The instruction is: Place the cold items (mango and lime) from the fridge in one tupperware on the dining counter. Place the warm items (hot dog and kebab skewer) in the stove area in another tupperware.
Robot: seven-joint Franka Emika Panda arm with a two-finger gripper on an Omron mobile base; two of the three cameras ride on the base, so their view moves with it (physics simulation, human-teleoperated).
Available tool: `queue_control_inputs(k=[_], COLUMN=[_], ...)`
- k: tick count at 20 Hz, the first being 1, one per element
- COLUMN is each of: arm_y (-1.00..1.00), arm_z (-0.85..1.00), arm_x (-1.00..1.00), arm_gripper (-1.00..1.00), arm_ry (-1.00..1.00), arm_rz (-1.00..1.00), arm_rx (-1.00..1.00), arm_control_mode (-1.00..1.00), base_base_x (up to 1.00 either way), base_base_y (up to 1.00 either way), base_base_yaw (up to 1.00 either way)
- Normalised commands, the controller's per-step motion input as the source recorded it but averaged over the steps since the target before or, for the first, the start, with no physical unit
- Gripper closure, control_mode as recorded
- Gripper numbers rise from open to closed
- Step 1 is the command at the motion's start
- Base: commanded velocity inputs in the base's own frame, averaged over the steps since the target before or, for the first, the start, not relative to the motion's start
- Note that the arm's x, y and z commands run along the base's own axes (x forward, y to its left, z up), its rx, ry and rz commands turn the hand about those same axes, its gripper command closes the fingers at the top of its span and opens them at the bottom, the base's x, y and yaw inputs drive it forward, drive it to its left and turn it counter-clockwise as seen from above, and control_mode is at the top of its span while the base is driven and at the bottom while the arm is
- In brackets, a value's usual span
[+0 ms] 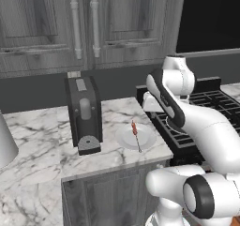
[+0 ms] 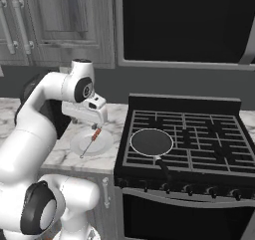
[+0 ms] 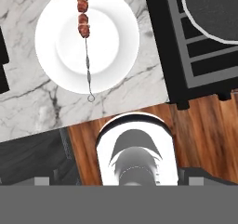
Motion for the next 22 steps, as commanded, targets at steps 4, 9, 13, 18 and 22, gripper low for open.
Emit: queue_control_inputs(k=[4,9,13,18,22], arm_y=[0.06,0.36,0.33,0.08,0.0], arm_z=[-0.02,-0.32,-0.63,-0.75,-0.53], arm_x=[0.01,0.41,0.51,0.65,0.5], arm_gripper=[-1.0,-1.0,-1.0,-1.0,-1.0], arm_ry=[0.0,-0.07,-0.03,0.0,-0.01], arm_rz=[0.0,0.0,0.0,0.0,0.0], arm_rx=[0.0,0.0,-0.02,-0.14,-0.13], arm_control_mode=[-1.0,-1.0,-1.0,-1.0,-1.0], base_base_x=[0.0,0.0,0.0,0.0,0.0], base_base_y=[0.09,0.0,0.0,0.0,0.0], base_base_yaw=[0.0,0.0,0.0,0.0,0.0])
